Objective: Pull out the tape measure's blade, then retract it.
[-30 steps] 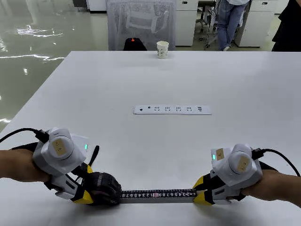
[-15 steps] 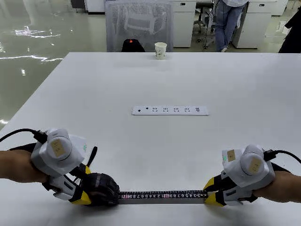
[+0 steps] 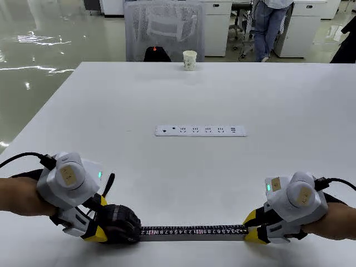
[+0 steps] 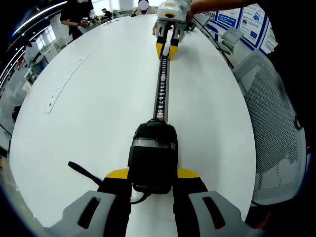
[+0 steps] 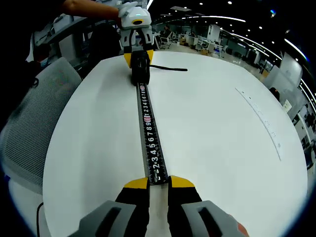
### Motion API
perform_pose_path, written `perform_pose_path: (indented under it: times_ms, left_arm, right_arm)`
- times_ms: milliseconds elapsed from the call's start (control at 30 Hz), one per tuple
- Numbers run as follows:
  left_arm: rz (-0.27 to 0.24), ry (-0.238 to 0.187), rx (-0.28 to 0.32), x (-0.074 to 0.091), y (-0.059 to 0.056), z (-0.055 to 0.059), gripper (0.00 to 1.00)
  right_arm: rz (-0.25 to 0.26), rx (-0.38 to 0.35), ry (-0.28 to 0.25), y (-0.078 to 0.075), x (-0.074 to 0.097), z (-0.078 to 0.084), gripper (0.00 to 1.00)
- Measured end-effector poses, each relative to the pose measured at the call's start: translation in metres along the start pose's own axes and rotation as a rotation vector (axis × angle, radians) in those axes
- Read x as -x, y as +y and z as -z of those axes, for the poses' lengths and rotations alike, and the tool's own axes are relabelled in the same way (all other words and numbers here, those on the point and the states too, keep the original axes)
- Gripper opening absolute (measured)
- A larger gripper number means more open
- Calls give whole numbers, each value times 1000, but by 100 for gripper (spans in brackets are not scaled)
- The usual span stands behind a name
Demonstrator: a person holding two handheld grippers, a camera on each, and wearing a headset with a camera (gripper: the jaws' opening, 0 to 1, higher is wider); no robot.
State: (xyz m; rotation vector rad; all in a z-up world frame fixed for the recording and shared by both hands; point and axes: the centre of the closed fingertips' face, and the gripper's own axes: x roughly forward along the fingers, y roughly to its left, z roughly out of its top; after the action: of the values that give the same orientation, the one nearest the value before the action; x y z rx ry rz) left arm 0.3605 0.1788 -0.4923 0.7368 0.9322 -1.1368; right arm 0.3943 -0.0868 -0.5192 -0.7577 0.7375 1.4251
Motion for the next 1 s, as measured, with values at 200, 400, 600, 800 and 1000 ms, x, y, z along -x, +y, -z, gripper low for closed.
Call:
perform_pose_path:
  times_ms: [200, 400, 600, 800, 1000]
  left_arm:
    - [-4, 2, -7, 0, 0, -1, 27]
    - [-6, 4, -10, 0, -2, -2, 27]
    - [-11, 6, -14, 1, -5, -5, 27]
    - [-15, 8, -16, 2, -6, -6, 27]
    - [-20, 15, -18, 0, -4, -4, 27]
  right_arm:
    - [-3, -2, 3, 0, -1, 1, 10]
    - [-8, 0, 8, 0, -1, 1, 10]
    - [-17, 2, 18, 1, -1, 1, 10]
    - [-30, 24, 43, 1, -2, 1, 11]
    - [-34, 21, 57, 1, -2, 2, 12]
